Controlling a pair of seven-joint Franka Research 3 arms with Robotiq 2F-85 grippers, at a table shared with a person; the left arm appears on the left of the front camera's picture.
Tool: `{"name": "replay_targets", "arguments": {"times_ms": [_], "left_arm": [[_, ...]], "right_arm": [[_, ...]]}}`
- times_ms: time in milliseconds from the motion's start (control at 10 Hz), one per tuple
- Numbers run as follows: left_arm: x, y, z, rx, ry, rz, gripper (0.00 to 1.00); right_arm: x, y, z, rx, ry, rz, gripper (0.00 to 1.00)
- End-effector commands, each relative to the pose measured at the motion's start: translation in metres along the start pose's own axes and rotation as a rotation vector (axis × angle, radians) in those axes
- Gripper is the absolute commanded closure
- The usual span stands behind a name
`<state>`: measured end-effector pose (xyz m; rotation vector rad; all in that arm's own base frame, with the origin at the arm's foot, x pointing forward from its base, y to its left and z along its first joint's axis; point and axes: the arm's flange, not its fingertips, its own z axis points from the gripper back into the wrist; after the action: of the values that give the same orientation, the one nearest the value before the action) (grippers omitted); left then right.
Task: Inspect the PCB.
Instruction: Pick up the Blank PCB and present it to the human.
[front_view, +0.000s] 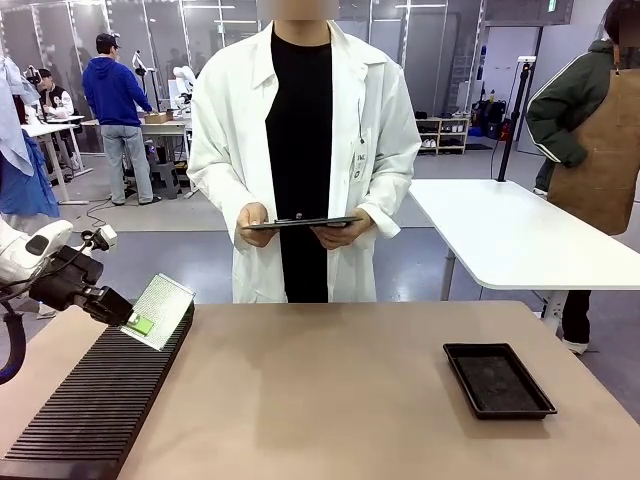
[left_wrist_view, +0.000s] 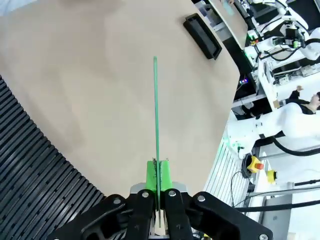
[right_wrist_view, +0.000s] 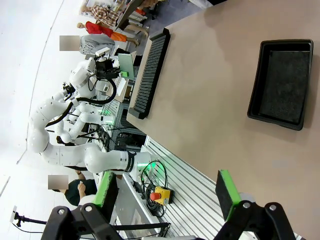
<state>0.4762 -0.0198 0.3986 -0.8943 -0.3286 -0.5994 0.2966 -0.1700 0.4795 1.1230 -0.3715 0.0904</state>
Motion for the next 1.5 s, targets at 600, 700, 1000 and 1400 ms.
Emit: {"name": "replay_targets", "arguments": {"times_ms": [600, 700, 1000, 1400], "left_arm": [[0.033, 0.029, -0.066, -0.451, -0.143, 0.396, 0.97], [0.037, 0.04, -0.066, -0.442, -0.183, 0.443, 0.97], [0.044, 0.064, -0.066, -0.489, -0.232, 0.54, 0.97], [0.039, 0.071, -0.063, -0.5, -0.246, 0.573, 0.97]], "right_arm": [[-0.001, 0.0, 0.001, 0.009, 0.0, 0.02, 0.0], [-0.001, 0.0, 0.001, 0.009, 0.0, 0.02, 0.0], [-0.001, 0.0, 0.001, 0.009, 0.0, 0.02, 0.0], [-0.001, 0.0, 0.001, 0.009, 0.0, 0.02, 0.0]]}}
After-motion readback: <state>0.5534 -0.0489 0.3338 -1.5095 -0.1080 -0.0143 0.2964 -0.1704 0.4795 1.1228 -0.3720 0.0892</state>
